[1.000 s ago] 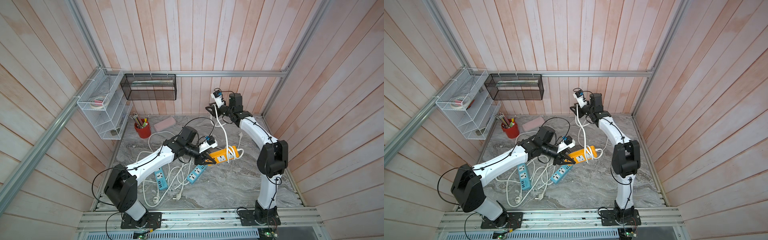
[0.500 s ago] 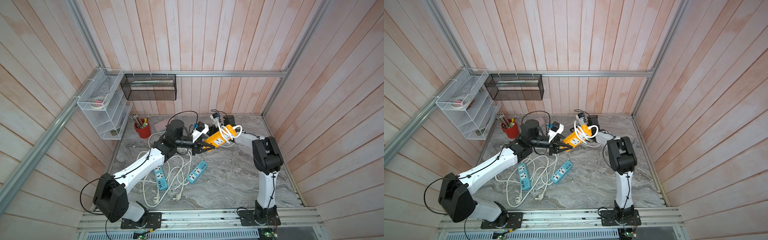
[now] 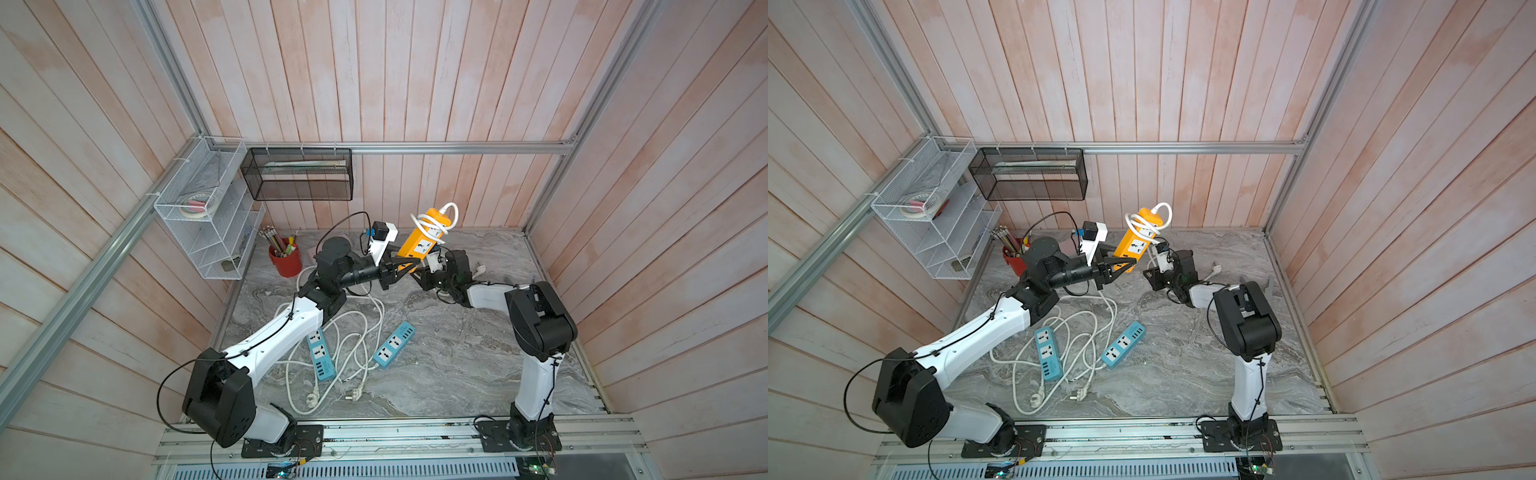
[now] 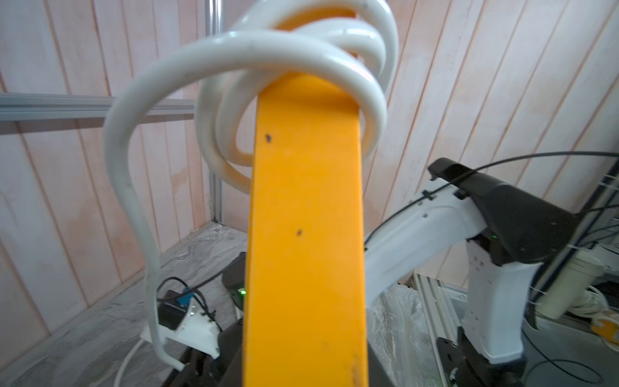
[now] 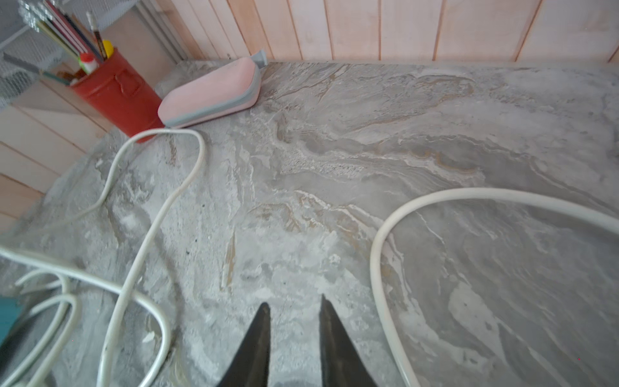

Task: Wrap the cord around the power strip
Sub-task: Wrap the power cord around the power strip.

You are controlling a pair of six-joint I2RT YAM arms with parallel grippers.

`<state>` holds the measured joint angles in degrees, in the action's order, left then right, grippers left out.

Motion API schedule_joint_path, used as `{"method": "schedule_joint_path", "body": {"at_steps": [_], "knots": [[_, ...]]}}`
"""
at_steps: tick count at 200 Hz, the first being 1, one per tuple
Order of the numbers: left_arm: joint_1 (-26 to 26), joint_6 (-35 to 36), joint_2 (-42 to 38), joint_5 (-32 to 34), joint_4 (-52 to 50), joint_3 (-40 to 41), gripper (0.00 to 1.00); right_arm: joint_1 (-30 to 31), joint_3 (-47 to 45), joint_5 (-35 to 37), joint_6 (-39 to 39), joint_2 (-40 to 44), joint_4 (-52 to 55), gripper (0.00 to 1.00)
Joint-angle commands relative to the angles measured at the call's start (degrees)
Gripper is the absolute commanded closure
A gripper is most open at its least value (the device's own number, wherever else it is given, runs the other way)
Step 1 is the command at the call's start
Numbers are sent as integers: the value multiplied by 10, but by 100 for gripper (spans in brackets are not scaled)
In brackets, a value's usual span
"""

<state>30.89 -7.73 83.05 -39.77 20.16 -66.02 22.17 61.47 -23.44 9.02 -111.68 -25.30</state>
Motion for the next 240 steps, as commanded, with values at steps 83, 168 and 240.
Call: {"method": "schedule_joint_path", "body": {"at_steps": [83,168,240], "knots": [[-83,245,98,423,-236,-113,100,139,-92,375,-308,246,107,100],[-38,388,140,312,-347,-94,100,174,139,269,-507,265,173,100],[35,450,125,110,-485,-77,100,77,423,113,-506,91,341,100]]}}
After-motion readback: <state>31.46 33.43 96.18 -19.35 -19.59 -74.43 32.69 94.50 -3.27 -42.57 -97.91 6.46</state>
